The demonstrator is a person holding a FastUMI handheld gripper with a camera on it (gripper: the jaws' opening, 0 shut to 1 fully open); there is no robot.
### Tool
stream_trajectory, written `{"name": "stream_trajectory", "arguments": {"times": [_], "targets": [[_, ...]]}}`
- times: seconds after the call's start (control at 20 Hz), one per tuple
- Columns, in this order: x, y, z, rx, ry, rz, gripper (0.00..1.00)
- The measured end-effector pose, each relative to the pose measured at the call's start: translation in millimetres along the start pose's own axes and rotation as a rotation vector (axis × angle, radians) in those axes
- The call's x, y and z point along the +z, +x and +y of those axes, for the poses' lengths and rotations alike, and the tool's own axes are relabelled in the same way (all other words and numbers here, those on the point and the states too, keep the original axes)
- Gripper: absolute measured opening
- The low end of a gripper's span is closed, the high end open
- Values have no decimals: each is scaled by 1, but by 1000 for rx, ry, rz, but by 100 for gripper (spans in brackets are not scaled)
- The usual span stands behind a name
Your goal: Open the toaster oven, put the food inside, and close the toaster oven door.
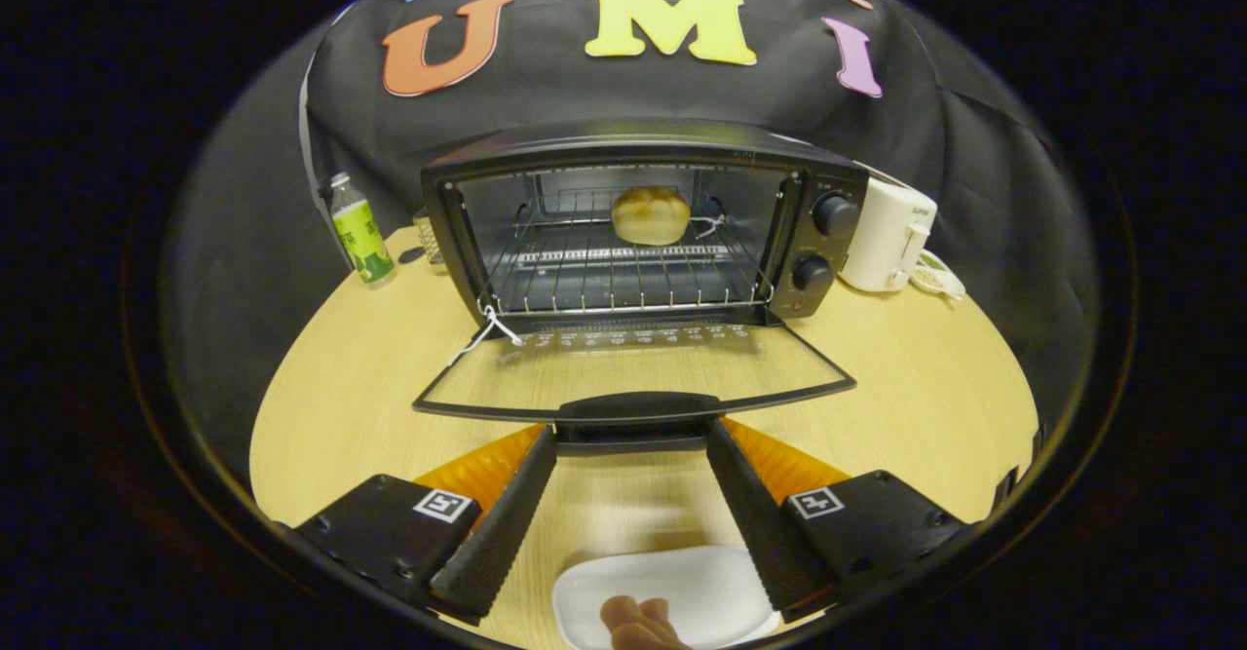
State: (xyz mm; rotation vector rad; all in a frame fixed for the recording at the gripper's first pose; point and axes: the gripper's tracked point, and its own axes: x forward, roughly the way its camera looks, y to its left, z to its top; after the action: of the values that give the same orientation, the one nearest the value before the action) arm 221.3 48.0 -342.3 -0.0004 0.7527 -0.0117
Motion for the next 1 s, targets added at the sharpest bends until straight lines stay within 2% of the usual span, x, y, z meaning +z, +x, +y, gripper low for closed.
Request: {"name": "stream_trajectory", "arguments": {"times": [0.4, 0.65, 1.0], "targets": [[41, -12, 3, 16, -9, -189, 100], [85, -16, 6, 18, -35, -353, 100], [117, -45, 17, 59, -14, -423, 100]]}}
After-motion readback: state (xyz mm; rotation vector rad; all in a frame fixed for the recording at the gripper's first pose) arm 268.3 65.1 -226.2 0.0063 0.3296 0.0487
